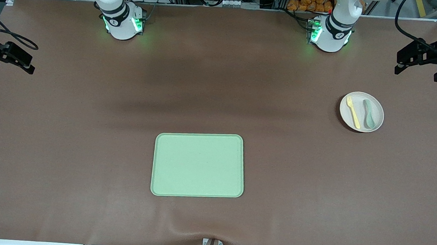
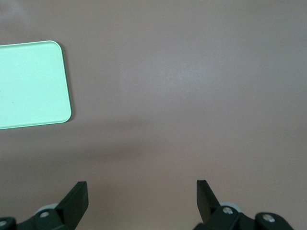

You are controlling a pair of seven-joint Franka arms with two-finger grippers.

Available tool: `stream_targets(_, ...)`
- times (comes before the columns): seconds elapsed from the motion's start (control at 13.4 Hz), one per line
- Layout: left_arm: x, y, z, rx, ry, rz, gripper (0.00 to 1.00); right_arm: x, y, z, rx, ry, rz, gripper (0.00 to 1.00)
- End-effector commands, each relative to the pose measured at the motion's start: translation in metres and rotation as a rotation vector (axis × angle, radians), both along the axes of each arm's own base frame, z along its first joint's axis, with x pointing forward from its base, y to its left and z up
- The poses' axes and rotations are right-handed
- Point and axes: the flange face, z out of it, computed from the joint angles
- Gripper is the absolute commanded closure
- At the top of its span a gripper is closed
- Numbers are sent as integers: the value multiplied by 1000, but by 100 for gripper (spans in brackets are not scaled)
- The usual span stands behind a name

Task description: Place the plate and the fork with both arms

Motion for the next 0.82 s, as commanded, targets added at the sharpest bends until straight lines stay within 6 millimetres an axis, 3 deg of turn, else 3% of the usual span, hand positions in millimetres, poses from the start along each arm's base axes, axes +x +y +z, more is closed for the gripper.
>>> stream_targets(0.0,-1,2,3,-18,-11,1,0,-2,-3,7,-9,-3,-7,0)
stream_targets(0.74,0,0,4,-19,-20,-2,0,-2,-3,7,-9,-1,-7,0)
